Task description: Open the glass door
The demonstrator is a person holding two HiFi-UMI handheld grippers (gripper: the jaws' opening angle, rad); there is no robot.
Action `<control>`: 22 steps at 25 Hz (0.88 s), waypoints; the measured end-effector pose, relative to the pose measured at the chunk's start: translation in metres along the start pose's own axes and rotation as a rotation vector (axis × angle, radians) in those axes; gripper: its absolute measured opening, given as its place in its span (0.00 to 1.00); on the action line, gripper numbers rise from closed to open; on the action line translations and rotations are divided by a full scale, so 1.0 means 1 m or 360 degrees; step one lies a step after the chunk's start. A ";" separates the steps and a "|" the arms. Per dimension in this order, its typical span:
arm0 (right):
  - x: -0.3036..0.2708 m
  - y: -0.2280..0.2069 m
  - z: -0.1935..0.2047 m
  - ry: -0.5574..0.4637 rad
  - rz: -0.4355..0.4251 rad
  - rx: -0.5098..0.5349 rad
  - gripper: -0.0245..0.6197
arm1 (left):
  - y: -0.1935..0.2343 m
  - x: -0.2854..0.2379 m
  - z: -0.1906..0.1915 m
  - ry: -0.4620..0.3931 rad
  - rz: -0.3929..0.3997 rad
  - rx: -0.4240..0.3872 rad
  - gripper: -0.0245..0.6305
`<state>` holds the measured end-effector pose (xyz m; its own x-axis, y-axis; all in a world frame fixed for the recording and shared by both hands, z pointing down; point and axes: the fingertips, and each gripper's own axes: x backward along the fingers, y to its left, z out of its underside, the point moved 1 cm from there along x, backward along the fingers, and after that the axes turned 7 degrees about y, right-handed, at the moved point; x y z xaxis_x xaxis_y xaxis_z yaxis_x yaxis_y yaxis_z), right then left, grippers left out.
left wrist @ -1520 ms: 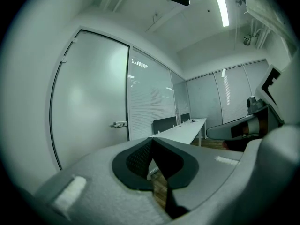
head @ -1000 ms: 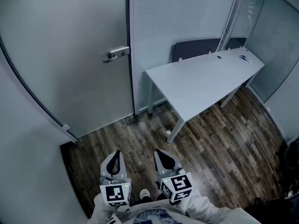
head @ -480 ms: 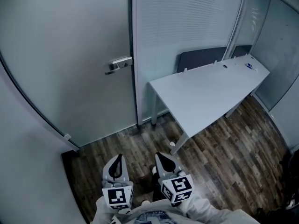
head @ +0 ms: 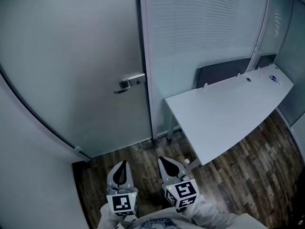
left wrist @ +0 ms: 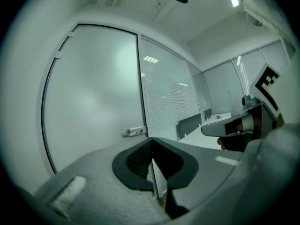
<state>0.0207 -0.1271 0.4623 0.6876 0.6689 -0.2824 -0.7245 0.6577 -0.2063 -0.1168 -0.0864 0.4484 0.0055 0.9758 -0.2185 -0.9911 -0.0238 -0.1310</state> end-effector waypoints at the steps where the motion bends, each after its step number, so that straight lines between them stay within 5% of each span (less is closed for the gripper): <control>1: -0.006 -0.004 -0.003 0.0006 -0.0017 0.0008 0.05 | 0.000 -0.009 -0.003 0.0008 -0.0010 0.0007 0.04; 22: -0.129 -0.078 -0.058 0.0086 -0.0302 0.0157 0.05 | 0.017 -0.142 -0.031 0.0026 -0.0253 0.0080 0.04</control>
<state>-0.0144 -0.2850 0.4611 0.8056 0.5122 -0.2978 -0.5725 0.8024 -0.1684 -0.1305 -0.2319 0.4470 0.1643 0.9628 -0.2145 -0.9830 0.1417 -0.1170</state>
